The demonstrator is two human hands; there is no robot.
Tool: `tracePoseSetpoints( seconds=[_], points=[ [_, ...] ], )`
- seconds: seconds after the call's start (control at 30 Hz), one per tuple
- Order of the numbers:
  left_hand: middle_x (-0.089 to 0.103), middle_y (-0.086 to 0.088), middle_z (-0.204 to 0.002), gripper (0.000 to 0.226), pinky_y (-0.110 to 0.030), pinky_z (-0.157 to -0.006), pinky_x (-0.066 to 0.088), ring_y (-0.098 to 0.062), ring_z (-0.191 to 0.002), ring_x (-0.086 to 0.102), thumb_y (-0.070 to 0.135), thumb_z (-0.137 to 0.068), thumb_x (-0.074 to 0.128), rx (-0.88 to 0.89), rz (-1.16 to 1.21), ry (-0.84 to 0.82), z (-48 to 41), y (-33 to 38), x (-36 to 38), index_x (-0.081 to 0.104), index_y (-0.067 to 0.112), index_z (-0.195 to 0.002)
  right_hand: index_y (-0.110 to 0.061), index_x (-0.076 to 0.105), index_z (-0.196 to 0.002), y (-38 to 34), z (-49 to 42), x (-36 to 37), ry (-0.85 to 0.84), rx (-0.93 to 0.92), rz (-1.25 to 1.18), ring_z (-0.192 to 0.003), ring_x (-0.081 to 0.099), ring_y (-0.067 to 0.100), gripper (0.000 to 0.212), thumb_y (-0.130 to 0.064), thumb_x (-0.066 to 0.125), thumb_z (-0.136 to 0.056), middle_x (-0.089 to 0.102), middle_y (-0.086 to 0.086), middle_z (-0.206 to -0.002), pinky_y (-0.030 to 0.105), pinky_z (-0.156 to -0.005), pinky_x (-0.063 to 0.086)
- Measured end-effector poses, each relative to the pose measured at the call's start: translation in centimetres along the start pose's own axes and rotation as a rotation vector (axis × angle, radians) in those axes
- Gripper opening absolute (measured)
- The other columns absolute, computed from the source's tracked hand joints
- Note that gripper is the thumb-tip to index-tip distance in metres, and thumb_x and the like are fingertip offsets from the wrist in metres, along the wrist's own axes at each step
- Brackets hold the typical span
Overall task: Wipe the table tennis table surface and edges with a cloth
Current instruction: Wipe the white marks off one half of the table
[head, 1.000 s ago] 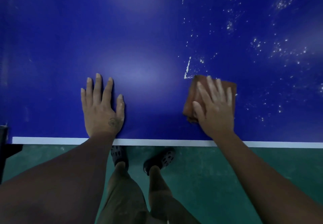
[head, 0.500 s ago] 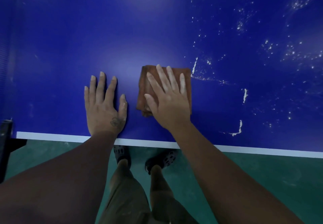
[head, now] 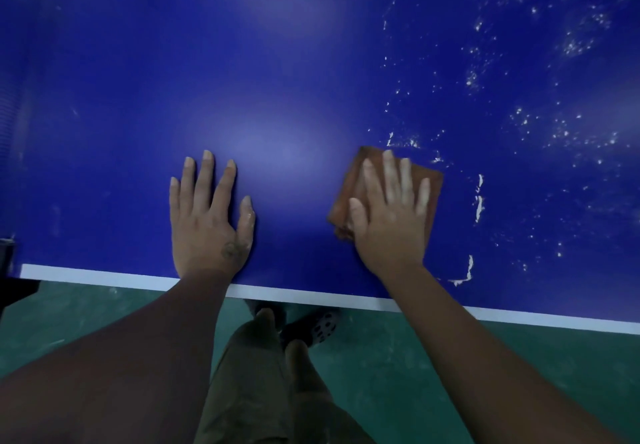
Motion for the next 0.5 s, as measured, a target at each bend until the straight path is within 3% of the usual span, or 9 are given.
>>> tracePoseSetpoints(
  seconds=[0.13,0.27,0.5],
  points=[
    [0.03,-0.011,-0.178,0.06,-0.057,-0.136,0.014,-0.036,-0.168,0.018,0.043,-0.113,0.045,0.012,-0.014,0.0,-0.1,-0.2,0.1,0.045,0.017,-0.167,-0.024,0.037,-0.167,-5.6,-3.3,0.5,0.04,-0.161,-0.077,-0.167,0.011,0.028,0.06,-0.05,0.038,-0.114,0.018,0.005,-0.179,0.063,-0.131,0.01],
    [0.029,-0.01,-0.179,0.06,-0.058,-0.136,0.015,-0.034,-0.169,0.017,0.044,-0.113,0.045,0.012,-0.019,-0.003,-0.1,-0.5,0.5,0.043,0.018,-0.167,-0.027,0.037,-0.167,-3.4,-6.4,0.3,0.028,-0.21,-0.106,-0.167,0.009,0.025,0.06,-0.054,0.037,-0.113,0.018,0.001,-0.18,0.06,-0.133,0.008],
    [0.028,-0.009,-0.18,0.061,-0.057,-0.136,0.014,-0.034,-0.169,0.015,0.045,-0.113,0.044,-0.001,-0.015,-0.023,-0.1,-0.6,0.4,0.041,0.019,-0.169,-0.026,0.027,-0.17,7.1,-5.5,-1.6,-0.022,0.111,-0.029,-0.167,0.008,0.03,0.065,-0.055,0.03,-0.112,0.013,0.003,-0.181,0.066,-0.13,0.01]
  ],
)
Point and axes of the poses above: each hand's wrist, its own z-axis away from the middle knuckle, its own x-axis out of the palm, y = z × x, the point moved 1 cm from there along -z, towards the middle knuckle
